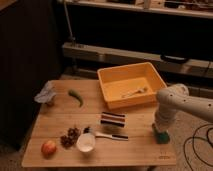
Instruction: Wipe tray with sponge
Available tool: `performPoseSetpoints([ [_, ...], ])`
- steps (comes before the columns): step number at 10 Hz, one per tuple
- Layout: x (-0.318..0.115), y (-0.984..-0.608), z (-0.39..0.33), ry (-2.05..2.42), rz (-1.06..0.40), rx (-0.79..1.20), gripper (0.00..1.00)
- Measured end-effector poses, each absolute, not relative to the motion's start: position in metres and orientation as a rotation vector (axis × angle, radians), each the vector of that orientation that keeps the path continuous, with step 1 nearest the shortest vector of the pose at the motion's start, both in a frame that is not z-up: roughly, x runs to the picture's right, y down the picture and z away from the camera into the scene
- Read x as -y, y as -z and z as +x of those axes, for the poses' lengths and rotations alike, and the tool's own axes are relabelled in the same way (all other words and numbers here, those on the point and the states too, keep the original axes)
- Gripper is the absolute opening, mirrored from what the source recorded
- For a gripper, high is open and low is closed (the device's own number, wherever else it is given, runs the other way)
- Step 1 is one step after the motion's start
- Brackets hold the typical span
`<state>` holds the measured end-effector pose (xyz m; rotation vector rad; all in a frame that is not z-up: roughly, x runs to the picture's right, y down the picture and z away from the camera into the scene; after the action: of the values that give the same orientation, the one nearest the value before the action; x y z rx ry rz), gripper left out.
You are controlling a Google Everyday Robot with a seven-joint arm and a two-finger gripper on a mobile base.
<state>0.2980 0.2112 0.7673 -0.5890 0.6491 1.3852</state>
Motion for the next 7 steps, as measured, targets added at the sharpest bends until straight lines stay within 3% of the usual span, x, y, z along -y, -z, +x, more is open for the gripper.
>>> performPoseSetpoints([
  [3,-0.2089,-0.7662,0.2967,-1.381,-0.59,-0.648,0.64],
  [7,-0.2124,-0.7717,0.2992,-1.383,-0.6,-0.648,0.66],
])
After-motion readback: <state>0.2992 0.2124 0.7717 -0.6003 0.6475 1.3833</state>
